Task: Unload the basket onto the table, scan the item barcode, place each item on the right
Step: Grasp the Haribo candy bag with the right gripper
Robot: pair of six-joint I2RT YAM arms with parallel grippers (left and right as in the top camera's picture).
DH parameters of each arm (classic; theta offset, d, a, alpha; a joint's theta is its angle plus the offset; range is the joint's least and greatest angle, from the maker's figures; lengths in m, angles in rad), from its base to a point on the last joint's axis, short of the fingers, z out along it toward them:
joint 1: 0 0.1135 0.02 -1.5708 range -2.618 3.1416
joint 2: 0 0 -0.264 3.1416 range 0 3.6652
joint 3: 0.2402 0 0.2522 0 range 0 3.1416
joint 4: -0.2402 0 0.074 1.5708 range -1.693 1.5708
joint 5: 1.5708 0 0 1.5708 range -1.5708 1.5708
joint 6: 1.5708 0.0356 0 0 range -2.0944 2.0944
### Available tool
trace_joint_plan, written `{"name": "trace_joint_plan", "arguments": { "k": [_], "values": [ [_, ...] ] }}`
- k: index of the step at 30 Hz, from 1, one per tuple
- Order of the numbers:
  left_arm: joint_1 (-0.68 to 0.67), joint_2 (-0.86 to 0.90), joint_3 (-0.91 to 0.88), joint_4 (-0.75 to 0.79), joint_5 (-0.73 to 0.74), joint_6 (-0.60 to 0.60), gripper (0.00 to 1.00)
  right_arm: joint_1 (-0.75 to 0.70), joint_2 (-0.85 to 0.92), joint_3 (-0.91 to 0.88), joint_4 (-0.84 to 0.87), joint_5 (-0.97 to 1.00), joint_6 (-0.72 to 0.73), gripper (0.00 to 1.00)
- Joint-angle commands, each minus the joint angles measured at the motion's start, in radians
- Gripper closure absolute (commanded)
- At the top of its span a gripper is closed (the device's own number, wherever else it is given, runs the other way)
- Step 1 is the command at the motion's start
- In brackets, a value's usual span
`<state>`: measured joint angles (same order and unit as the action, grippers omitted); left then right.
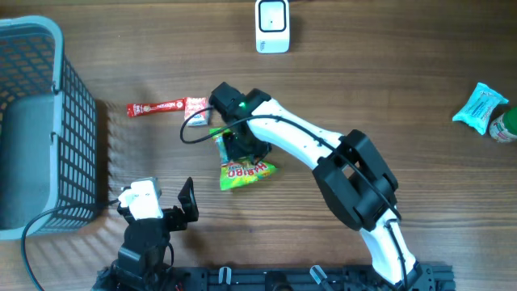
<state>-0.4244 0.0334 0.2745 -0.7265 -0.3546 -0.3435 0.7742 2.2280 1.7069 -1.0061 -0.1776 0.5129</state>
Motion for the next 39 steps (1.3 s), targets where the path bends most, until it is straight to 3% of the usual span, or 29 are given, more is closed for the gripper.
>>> {"name": "trace_joint_plan", "arguments": {
  "k": [1, 4, 8, 13, 15, 17, 18, 20, 22, 23, 30, 36, 37, 38, 39],
  "values": [
    [-0.003, -0.004, -0.005, 0.002, -0.013, -0.002, 0.0, -0.085, -0.024, 0.062, -0.069, -0.298, -0.043, 0.96],
    [-0.003, -0.004, -0.005, 0.003, -0.013, -0.002, 0.0, -0.184, -0.057, 0.069, -0.179, -0.64, -0.142, 0.96],
    [-0.003, -0.004, -0.005, 0.002, -0.013, -0.002, 0.0, -0.289, -0.057, 0.069, -0.359, -0.859, -0.129, 0.96],
    [-0.003, -0.004, -0.005, 0.002, -0.013, -0.002, 0.0, -0.352, -0.057, 0.069, -0.461, -0.871, 0.374, 0.96],
    [-0.003, -0.004, -0.005, 0.003, -0.013, -0.002, 0.0, -0.355, -0.057, 0.069, -0.36, -0.803, 0.415, 0.9],
    [-0.003, -0.004, -0.005, 0.002, -0.013, -0.002, 0.0, -0.346, -0.057, 0.069, -0.257, -0.641, 0.137, 0.23],
    [-0.003, -0.004, -0.005, 0.002, -0.013, -0.002, 0.0, -0.324, -0.057, 0.068, -0.257, -0.58, 0.075, 0.01],
    [-0.003, -0.004, -0.005, 0.002, -0.013, -0.002, 0.0, -0.277, -0.057, 0.068, -0.27, -0.424, 0.122, 0.0],
    [-0.003, -0.004, -0.005, 0.002, -0.013, -0.002, 0.0, -0.212, -0.057, 0.066, -0.286, -0.118, 0.3, 0.0],
    [-0.003, -0.004, -0.005, 0.002, -0.013, -0.002, 0.0, -0.186, -0.057, 0.066, -0.313, -0.06, 0.365, 0.0],
    [-0.003, -0.004, -0.005, 0.003, -0.013, -0.002, 0.0, -0.08, -0.057, 0.011, -0.332, 0.047, 0.632, 0.0],
    [-0.003, -0.004, -0.005, 0.002, -0.013, -0.002, 0.0, -0.058, -0.057, -0.247, -0.027, -0.122, 0.61, 0.0],
    [-0.003, -0.004, -0.005, 0.002, -0.013, -0.002, 0.0, -0.058, -0.057, -0.289, 0.021, -0.139, 0.613, 0.04],
    [-0.003, -0.004, -0.005, 0.003, -0.013, -0.002, 0.0, -0.058, -0.057, -0.335, 0.07, -0.137, 0.616, 0.18],
    [-0.003, -0.004, -0.005, 0.003, -0.013, -0.002, 0.0, -0.059, -0.057, -0.37, 0.108, -0.135, 0.616, 0.52]
  ]
}}
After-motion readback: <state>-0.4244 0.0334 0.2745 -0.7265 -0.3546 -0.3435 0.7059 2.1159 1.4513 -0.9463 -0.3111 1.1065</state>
